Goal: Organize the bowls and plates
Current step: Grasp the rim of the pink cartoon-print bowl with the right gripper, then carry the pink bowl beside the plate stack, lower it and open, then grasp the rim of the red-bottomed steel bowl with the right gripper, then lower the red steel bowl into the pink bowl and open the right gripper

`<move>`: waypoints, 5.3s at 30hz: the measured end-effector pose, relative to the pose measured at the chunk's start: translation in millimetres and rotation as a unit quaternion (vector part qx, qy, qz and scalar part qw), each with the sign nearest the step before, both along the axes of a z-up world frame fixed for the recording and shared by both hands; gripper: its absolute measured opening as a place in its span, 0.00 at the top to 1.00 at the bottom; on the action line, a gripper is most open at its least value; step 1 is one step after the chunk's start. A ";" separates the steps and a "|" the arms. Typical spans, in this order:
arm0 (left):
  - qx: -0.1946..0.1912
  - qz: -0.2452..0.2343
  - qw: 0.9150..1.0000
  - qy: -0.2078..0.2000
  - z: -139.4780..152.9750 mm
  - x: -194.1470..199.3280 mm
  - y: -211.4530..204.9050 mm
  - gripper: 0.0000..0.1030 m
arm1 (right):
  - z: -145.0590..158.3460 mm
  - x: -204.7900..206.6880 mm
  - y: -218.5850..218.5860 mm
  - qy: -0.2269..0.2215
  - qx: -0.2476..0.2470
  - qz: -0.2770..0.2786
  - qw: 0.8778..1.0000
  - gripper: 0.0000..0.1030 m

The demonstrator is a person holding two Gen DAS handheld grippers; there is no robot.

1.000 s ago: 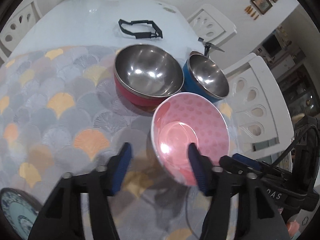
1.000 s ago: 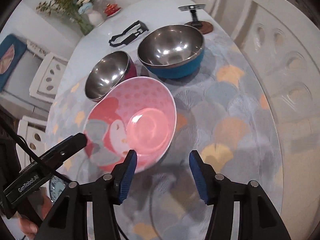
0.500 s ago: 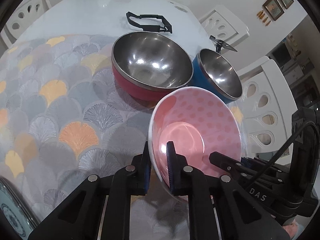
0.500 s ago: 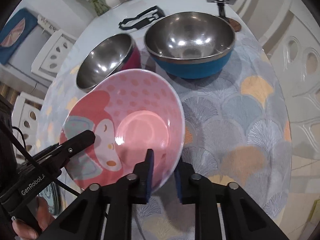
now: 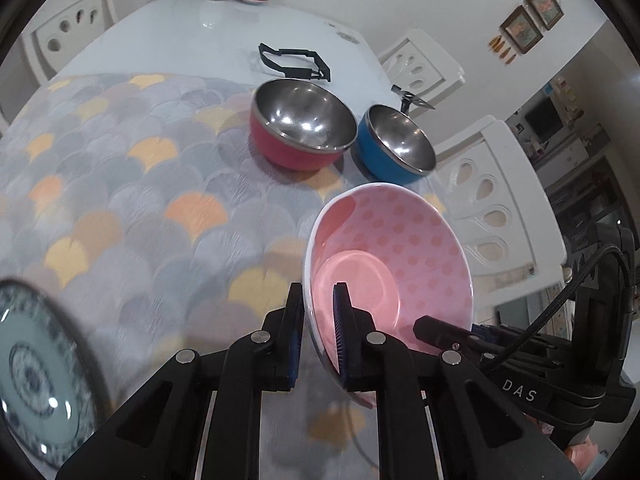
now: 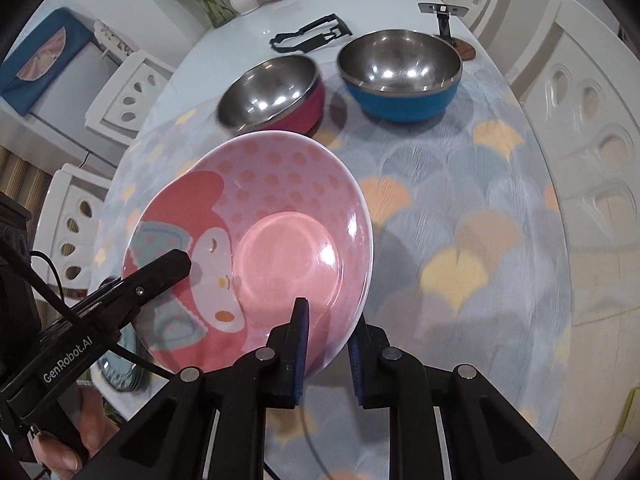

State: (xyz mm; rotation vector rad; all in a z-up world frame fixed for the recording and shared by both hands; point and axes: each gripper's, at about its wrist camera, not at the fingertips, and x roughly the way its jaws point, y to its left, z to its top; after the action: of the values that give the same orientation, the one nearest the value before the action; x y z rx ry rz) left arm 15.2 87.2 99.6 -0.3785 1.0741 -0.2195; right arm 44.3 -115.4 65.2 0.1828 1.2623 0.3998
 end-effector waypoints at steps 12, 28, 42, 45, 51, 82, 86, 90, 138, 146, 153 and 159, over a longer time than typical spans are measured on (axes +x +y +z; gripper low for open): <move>-0.014 -0.007 1.000 0.017 -12.7 -78.7 17.4 0.89 | -4.7 -84.4 17.7 0.001 -0.008 -0.015 1.000 0.81; 0.021 -0.029 0.999 0.021 -37.4 -99.8 2.2 0.89 | -26.5 -113.2 -6.1 0.005 0.002 -0.074 0.997 0.80; 0.019 -0.002 1.000 -0.004 -17.1 -114.8 28.9 0.89 | -15.4 -131.8 -21.8 -0.007 0.013 -0.097 0.995 0.80; 0.019 -0.007 1.000 -0.005 -15.6 -121.0 28.0 0.89 | -13.0 -135.5 -17.8 -0.008 0.014 -0.094 0.995 0.80; 0.003 -0.021 1.000 0.005 -21.7 -122.3 22.7 0.89 | -13.5 -142.4 -6.9 -0.003 0.012 -0.086 0.996 0.80; 0.027 -0.031 0.998 -0.050 20.0 -106.3 50.2 0.86 | 16.3 -141.0 -19.8 -0.032 0.031 -0.121 0.992 0.78; 0.013 -0.028 0.997 -0.074 43.2 -86.0 52.7 0.86 | 42.9 -127.1 -31.5 -0.041 0.051 -0.132 0.989 0.77; -0.007 -0.026 0.996 -0.081 57.7 -55.2 53.1 0.70 | 65.8 -103.6 -29.4 -0.063 0.057 -0.129 0.988 0.61; -0.035 0.022 0.997 0.067 -68.7 203.3 50.4 0.81 | -34.1 188.4 55.8 0.019 0.048 -0.025 0.998 0.71; -0.045 0.031 0.998 0.042 -35.4 179.4 57.0 0.81 | -0.1 166.3 59.6 0.000 0.043 -0.014 0.999 0.71; -0.054 0.037 0.998 0.004 5.9 144.1 63.9 0.81 | 46.2 128.3 63.1 -0.036 0.048 -0.008 0.998 0.71; -0.062 0.038 0.997 -0.017 30.4 105.5 63.8 0.81 | 75.0 88.2 61.6 -0.058 0.047 -0.013 0.997 0.71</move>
State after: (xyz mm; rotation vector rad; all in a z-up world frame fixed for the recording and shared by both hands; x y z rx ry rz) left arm 120.7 151.1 130.0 -0.5252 1.0137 -0.2240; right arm 132.5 -53.7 140.2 0.2525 1.1265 0.4427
